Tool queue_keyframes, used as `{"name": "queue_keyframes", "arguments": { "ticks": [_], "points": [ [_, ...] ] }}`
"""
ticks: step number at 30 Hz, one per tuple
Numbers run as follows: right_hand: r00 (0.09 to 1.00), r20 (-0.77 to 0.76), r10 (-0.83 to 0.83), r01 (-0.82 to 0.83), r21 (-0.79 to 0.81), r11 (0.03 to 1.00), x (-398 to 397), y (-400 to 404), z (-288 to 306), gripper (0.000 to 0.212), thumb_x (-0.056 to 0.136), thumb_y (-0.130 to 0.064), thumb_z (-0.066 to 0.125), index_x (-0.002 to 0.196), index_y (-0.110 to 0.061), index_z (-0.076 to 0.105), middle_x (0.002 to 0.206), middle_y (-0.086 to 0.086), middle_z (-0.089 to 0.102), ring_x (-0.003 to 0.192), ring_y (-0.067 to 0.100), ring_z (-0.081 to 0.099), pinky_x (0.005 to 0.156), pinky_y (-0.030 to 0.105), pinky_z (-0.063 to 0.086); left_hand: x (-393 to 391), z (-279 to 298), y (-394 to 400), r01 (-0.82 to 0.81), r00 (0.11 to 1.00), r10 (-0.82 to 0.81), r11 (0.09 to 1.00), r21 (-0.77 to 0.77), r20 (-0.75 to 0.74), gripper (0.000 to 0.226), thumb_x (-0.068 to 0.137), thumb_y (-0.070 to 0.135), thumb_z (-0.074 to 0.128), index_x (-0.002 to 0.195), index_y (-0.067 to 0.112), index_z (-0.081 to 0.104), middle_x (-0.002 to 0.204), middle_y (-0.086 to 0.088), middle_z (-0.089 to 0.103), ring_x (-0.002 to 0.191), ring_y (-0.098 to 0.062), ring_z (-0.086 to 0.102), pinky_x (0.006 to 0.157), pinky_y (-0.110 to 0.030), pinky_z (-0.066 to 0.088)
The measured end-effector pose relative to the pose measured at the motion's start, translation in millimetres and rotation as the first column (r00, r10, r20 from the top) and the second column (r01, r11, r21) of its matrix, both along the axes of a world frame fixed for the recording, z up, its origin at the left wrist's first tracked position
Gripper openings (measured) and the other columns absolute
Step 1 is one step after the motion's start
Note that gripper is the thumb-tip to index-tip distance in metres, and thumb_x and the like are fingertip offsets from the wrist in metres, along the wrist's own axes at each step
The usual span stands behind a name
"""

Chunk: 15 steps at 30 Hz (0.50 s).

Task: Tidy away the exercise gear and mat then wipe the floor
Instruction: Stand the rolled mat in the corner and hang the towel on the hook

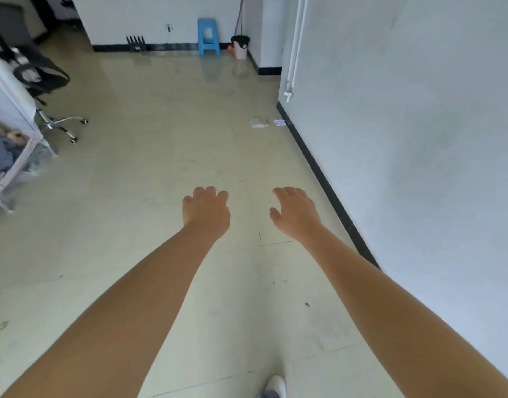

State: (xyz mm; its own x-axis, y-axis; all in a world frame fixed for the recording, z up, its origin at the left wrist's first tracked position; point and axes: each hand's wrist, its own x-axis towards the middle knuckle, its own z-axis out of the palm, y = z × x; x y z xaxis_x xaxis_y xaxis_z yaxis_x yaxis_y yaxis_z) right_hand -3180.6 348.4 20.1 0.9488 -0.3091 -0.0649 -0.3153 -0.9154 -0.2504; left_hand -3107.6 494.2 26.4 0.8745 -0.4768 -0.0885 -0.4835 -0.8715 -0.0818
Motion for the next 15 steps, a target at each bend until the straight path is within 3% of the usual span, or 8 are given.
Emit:
{"name": "queue_keyframes", "arguments": {
  "ticks": [15],
  "points": [
    [0.987,-0.016,0.158,-0.157,0.059,0.986,406,-98,7,0.046,0.096,-0.024,0.041,0.139,-0.009,0.035,0.141,0.009,0.042,0.134,0.027,0.033,0.106,0.035,0.032,384,18,-99,-0.093,0.995,0.094,0.995,0.020,-0.035,0.039,0.100,0.026,0.030,0.138,0.018,0.039,0.134,-0.005,0.048,0.128,-0.024,0.040,0.099,-0.034,0.037]
  ]
}}
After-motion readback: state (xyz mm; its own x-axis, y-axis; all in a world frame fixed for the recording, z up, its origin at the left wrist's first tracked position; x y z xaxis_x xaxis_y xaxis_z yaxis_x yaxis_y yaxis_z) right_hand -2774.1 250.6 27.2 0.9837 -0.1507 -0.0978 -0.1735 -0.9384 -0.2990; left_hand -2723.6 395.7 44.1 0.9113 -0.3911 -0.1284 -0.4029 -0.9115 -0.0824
